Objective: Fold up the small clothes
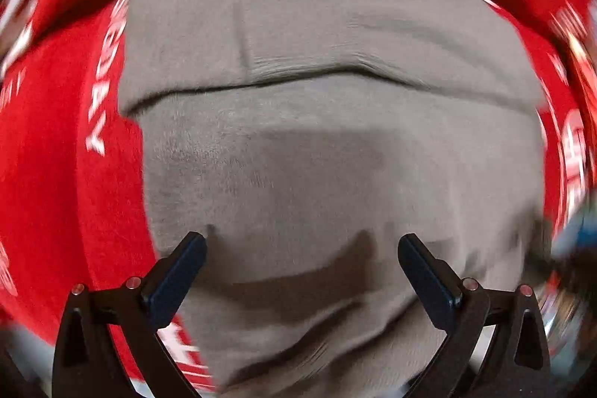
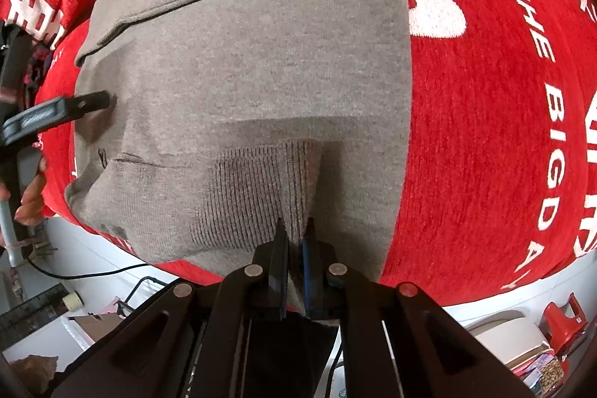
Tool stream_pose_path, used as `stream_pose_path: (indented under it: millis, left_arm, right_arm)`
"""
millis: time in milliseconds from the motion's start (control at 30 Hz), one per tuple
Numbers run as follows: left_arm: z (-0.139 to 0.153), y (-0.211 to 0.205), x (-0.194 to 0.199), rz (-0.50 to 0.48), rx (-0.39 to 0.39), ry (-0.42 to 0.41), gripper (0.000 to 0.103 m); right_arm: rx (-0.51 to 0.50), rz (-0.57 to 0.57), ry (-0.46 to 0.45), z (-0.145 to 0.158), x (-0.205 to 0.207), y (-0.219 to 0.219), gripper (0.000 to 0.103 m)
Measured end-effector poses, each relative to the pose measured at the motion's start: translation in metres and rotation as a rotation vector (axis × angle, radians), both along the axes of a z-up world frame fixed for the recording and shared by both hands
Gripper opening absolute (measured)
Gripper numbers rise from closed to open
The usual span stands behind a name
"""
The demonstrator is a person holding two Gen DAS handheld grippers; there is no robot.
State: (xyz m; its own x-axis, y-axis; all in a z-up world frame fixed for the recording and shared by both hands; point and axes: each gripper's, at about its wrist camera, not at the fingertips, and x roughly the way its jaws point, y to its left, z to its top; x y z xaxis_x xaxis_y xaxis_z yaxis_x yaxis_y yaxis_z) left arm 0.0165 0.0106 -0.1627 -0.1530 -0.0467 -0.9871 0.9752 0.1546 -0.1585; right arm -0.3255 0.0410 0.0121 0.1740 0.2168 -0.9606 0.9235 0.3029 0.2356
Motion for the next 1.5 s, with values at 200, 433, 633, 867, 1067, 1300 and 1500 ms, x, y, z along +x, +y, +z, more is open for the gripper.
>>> stream_pose_path:
  millis: [200,433,633,867,1067,1300,1500]
  left_arm:
    - [-0.038,0.025,-0.013,-0.260,0.087,0.036,0.102]
    - [-0.070,0.038,-0.029,-0.346,0.123,0.110,0.007]
    - [-0.039,0.040,-0.008,-0.166,0.017,0.175,0.007]
    - [0.049,0.006,0.024,0.011,-0.194,0.145,0.007]
    - [0.112,-0.068,0.066,0.104,-0.339,0.057,0.007]
    - [0.059,-0.137,0.101,0.205,-0.291,-0.058,0.007]
    - [-0.003,-0.164,0.109,0.242,-0.217,-0.111,0.007]
  right_arm:
    - [0.009,0.003,-0.013,-0.002,-0.004,-0.002,0.006]
    - [-0.005,0.025,-0.037,0.009,-0.004,-0.001,0.006]
    - [-0.109,0.016,-0.095,0.056,-0.004,-0.011,0.006]
    - [-0.318,0.030,-0.130,0.117,0.014,-0.066,0.006]
    - [-0.462,0.045,-0.133,0.139,0.041,-0.144,0.006]
    - [-0.431,0.027,-0.063,0.066,0.075,-0.230,0.006]
    - [-0.359,0.007,0.015,-0.007,0.088,-0.263,0.006]
